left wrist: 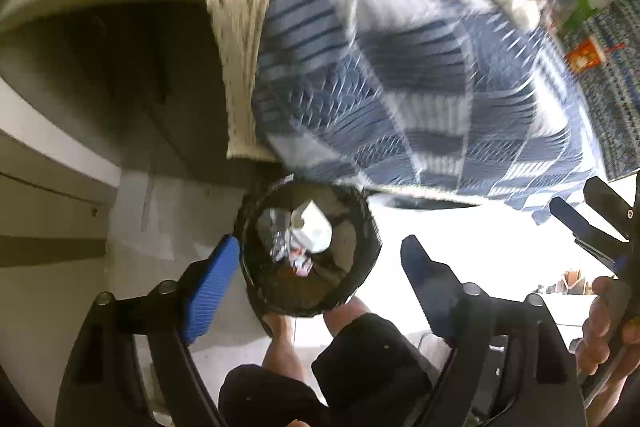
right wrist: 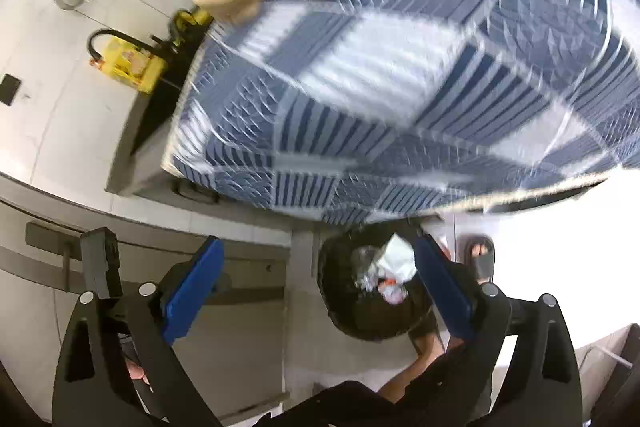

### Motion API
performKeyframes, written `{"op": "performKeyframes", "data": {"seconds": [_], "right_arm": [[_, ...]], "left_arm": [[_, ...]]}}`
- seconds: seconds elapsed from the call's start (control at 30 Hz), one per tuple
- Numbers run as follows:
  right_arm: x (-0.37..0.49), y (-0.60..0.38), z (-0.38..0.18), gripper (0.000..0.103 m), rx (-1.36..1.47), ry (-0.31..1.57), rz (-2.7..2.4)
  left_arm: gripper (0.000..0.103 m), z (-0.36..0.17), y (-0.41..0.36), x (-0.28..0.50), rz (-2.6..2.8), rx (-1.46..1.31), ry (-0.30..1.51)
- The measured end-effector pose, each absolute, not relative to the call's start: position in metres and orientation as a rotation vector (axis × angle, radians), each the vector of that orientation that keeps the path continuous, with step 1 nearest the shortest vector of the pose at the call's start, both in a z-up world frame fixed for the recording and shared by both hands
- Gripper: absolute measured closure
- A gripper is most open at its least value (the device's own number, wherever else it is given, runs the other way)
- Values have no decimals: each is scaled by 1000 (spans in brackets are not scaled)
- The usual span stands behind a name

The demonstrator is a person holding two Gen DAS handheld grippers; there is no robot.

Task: Collect trash
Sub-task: 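Raise both open tools back up over the counter, then grasp the clear plastic bag with the right tool while the left tool grasps the tan paper cup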

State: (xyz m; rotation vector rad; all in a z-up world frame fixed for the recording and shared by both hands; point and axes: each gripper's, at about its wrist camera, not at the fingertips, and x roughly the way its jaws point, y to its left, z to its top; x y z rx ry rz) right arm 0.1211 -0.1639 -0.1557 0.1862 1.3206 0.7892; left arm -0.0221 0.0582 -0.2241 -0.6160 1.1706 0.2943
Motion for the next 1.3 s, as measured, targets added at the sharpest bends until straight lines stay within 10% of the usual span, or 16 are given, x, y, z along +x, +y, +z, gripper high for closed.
{"op": "performKeyframes", "data": {"seconds": [0.5,1.3], "right_arm": [[145,-171,-56,7,212,1014,768],[272,-97,-118,7,-16,1067,818]], "left_arm": [[21,-114,58,11,264,-425,963],[7,-77,92,138,325,-399,956]]}}
